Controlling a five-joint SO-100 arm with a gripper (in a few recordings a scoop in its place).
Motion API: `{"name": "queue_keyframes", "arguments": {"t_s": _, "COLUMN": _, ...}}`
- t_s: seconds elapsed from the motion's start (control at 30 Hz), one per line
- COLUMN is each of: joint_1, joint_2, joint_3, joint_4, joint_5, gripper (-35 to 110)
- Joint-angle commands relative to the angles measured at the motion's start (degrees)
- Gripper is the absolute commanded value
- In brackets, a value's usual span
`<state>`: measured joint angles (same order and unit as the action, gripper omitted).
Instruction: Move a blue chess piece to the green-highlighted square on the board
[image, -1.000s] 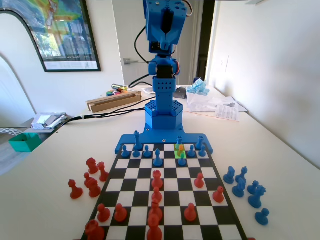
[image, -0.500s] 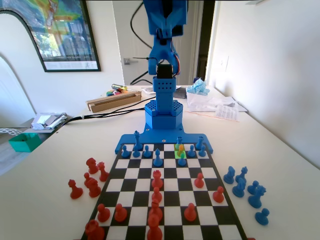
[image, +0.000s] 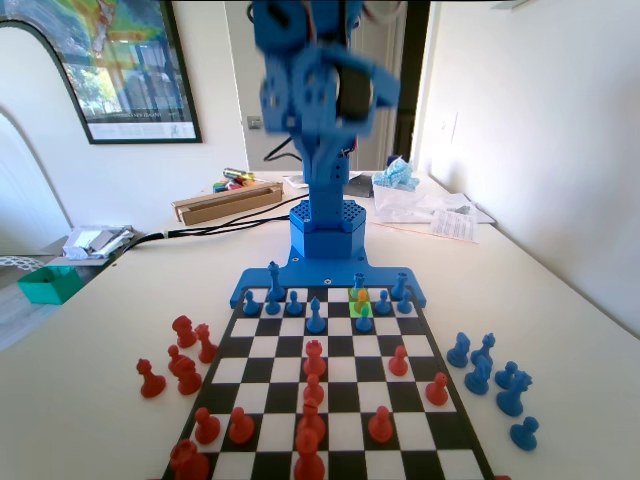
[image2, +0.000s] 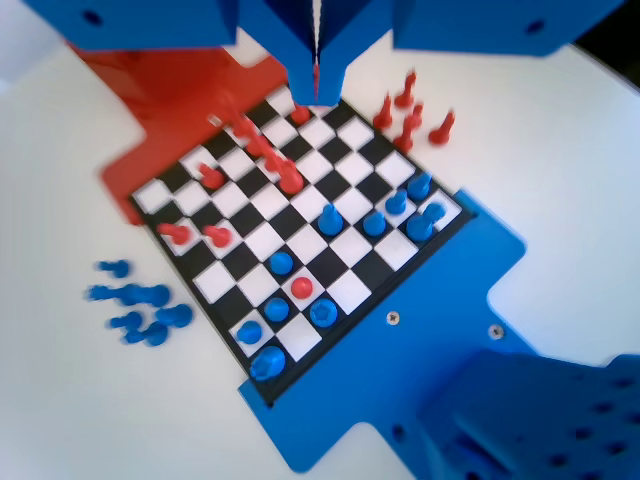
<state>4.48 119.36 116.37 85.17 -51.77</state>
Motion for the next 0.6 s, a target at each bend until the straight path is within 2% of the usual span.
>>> {"name": "queue_keyframes", "arguments": {"t_s": 0.0, "joint_1": -0.88, "joint_2": -2.90, "joint_3": 2.99, "joint_4": -6.24, "joint_5": 2.99, "gripper": 1}}
{"name": "queue_keyframes", "arguments": {"t_s": 0.57, "joint_1": -10.63, "joint_2": -8.53, "joint_3": 15.64, "joint_4": -27.33, "joint_5": 12.92, "gripper": 1}}
